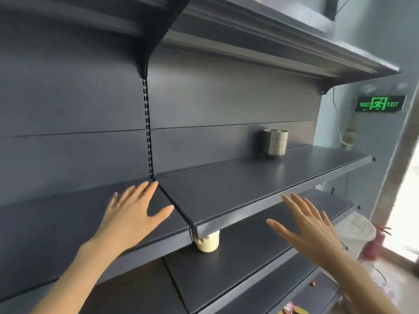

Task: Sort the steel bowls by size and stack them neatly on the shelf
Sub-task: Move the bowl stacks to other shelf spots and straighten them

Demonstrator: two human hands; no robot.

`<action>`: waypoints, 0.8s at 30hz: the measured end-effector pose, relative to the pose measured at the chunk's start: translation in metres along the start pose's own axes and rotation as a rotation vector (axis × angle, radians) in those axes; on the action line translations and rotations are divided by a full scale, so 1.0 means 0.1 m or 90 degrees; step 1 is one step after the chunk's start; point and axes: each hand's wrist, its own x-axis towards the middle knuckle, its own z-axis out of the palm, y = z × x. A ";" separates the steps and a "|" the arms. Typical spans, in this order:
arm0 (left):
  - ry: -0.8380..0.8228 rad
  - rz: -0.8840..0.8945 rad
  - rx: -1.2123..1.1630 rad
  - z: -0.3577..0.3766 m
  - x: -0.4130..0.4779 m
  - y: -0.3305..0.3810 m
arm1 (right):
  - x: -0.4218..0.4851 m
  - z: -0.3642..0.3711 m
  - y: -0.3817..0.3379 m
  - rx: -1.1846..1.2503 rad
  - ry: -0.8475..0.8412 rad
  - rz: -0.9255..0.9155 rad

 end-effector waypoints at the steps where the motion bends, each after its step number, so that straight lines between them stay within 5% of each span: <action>1: -0.004 0.011 -0.001 0.01 0.11 0.09 | 0.08 0.01 0.09 0.003 0.005 0.005; 24: -0.020 0.140 0.002 0.53 2.47 2.55 | 2.37 0.18 2.11 0.018 0.057 0.012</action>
